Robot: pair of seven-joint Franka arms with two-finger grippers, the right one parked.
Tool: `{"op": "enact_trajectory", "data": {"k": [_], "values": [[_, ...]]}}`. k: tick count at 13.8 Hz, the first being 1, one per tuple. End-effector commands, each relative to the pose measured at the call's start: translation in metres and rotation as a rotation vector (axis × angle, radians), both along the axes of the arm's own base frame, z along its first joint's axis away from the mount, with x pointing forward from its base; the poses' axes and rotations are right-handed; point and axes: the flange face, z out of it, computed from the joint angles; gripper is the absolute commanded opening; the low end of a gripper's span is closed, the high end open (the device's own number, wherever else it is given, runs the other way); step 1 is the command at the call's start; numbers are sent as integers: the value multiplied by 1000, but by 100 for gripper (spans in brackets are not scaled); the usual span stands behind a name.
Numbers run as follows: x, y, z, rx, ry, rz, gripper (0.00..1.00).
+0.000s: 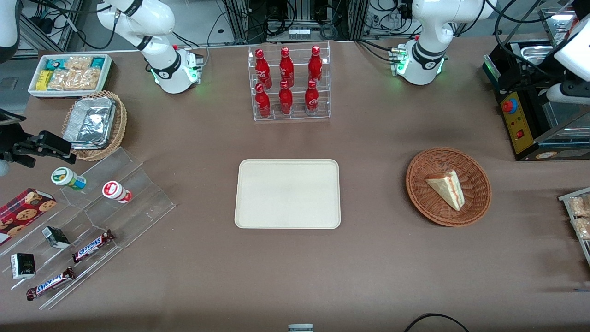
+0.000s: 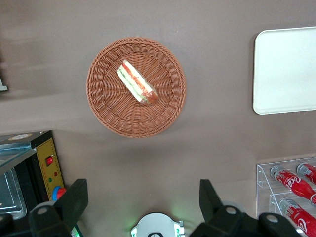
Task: Place sandwich from basket to tray
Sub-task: 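Move the left gripper down over the wrapped sandwich in the wicker basket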
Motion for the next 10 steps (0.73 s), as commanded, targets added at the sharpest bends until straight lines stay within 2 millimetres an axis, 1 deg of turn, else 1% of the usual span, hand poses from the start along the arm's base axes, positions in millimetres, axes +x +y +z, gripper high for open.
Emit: {"op": "enact_trajectory", "data": {"k": [1, 2, 3, 4, 5, 6, 7, 10], "values": [[5, 2, 6, 25, -8, 25, 100], [7, 4, 3, 57, -5, 27, 100], [13, 7, -6, 95, 11, 43, 100], [20, 9, -21, 99, 41, 91, 100], [28, 7, -41, 123, 77, 193, 100], [41, 0, -65, 147, 100, 316, 100], [49, -2, -84, 155, 90, 428, 100], [55, -1, -154, 158, 55, 660, 100]]}}
